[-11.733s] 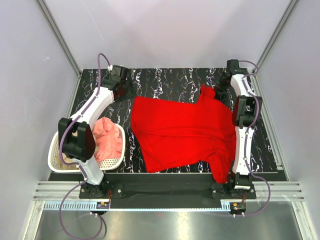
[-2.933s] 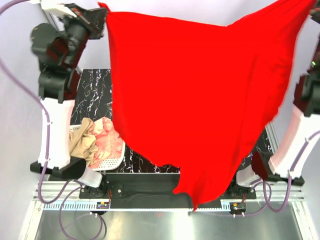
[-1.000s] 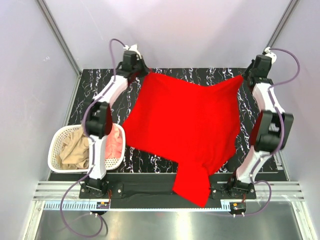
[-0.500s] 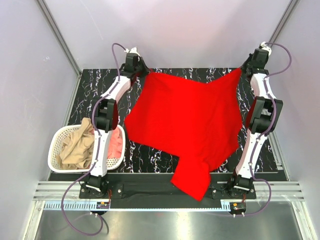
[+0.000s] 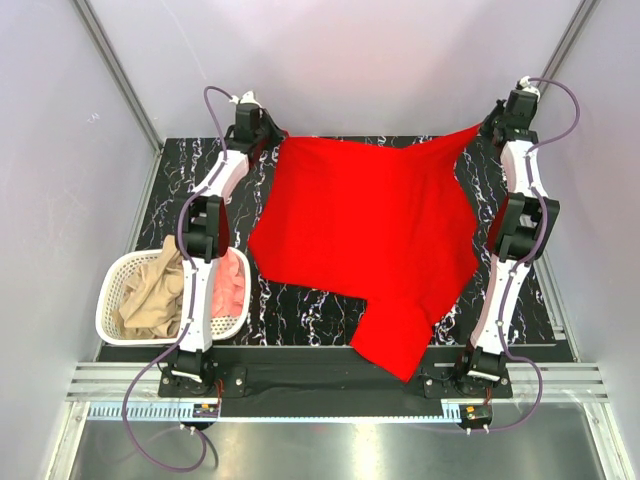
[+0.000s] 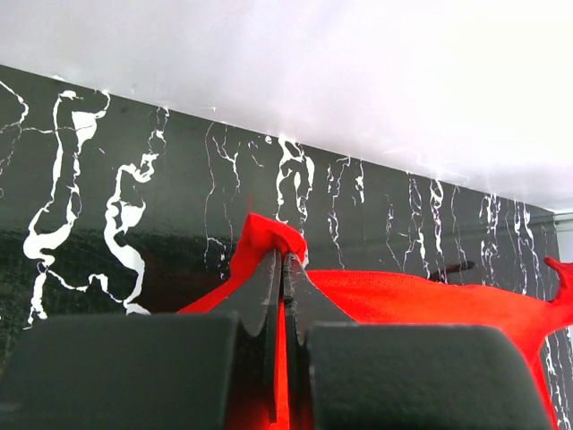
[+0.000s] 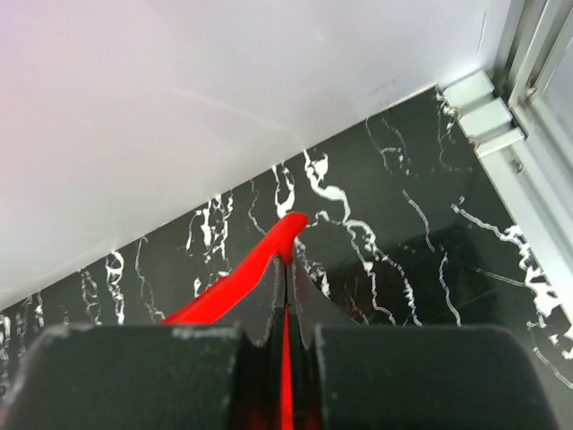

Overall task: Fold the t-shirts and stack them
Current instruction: Flatten the tshirt out

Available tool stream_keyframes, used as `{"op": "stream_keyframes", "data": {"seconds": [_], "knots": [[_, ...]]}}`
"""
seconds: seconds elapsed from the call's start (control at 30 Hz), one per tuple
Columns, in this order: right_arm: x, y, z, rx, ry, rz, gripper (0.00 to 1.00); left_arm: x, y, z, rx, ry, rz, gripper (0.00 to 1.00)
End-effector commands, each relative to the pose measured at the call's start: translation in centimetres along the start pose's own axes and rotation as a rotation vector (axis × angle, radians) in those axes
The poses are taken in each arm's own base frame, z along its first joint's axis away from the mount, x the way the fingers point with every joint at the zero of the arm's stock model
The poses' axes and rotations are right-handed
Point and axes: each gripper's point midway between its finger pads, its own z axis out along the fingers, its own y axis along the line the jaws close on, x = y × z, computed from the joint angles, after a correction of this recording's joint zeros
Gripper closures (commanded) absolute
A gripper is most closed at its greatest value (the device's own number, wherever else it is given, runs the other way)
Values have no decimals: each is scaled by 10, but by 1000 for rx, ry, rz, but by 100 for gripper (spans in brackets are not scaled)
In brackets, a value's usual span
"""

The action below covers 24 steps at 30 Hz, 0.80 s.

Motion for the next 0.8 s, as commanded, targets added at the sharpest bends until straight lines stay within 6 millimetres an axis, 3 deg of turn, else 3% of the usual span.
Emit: {"op": "stream_keyframes", "data": {"seconds": [0.0,0.2,0.23,0.27,0.5,0.6,0.63,0.67,0.77], "knots": [[-24,18,-19,-34,-24,38,100,-31,-17,-6,32,-77,6,100],[3,34,-54,-18,70,88,100,-22,-12,-15,-4,-25,15,100],[17,31,-58,2,108,99,100,-17,-8,-17,-20,-11,22,100],[9,36,-69,-1,95,100,100,-15,-6,-20,-30,-2,26,100],[5,35,-117,45,104,139,100,-12,-3,-46,-74,40,73,100],[10,32,-135,70,130,160,100,-3,2,-52,-89,69,73,100],[22,27,-139,92,157,175,100,-5,0,-56,-89,68,74,100],[16,30,-151,89,142,181,100,0,4,-58,-100,86,73,100],[25,28,-170,95,154,211,100,-1,1,-66,-99,91,78,100]]}}
